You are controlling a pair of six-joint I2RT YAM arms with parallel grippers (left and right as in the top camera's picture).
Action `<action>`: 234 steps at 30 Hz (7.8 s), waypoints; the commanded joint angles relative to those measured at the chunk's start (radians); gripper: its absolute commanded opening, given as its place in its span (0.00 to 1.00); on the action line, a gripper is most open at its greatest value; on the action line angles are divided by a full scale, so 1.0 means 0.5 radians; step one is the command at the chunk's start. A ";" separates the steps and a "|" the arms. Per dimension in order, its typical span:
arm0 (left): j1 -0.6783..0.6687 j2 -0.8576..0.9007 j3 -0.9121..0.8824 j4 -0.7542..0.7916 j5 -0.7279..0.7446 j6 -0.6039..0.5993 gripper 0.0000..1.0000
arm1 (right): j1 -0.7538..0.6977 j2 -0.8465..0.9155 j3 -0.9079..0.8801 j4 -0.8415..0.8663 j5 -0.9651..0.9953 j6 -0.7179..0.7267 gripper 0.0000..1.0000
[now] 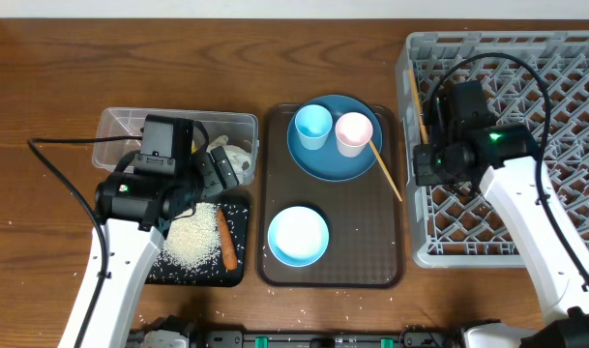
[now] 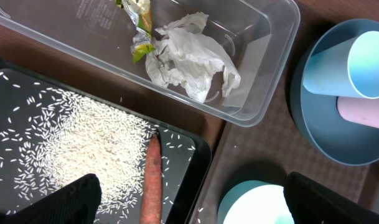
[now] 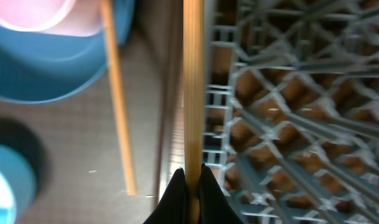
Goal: Sort waste into correct bins and load items into the dishwasher rack
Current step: 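Carry the chopstick right and insert it upright into the gray rack, then return the right gripper to the plate and grasp the second chopstick, then insert the second chopstick into the rack and open the right gripper, then move the right gripper left to the light-blue bowl on the brown tray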
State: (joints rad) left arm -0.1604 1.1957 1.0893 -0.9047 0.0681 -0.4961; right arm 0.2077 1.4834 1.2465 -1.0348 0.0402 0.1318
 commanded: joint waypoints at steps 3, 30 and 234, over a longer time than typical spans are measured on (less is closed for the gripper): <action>0.008 0.010 0.028 0.002 -0.032 0.019 0.95 | -0.032 -0.020 0.012 -0.005 0.189 -0.072 0.01; 0.008 0.010 0.028 0.002 -0.032 0.019 0.96 | -0.039 0.290 0.001 0.019 0.243 -0.087 0.02; 0.008 0.010 0.028 0.002 -0.032 0.019 0.96 | -0.105 0.257 0.192 -0.105 -0.672 -0.026 0.35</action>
State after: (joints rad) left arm -0.1604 1.1957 1.0893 -0.9043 0.0681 -0.4961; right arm 0.1234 1.6348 1.3231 -1.0878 -0.2256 0.1196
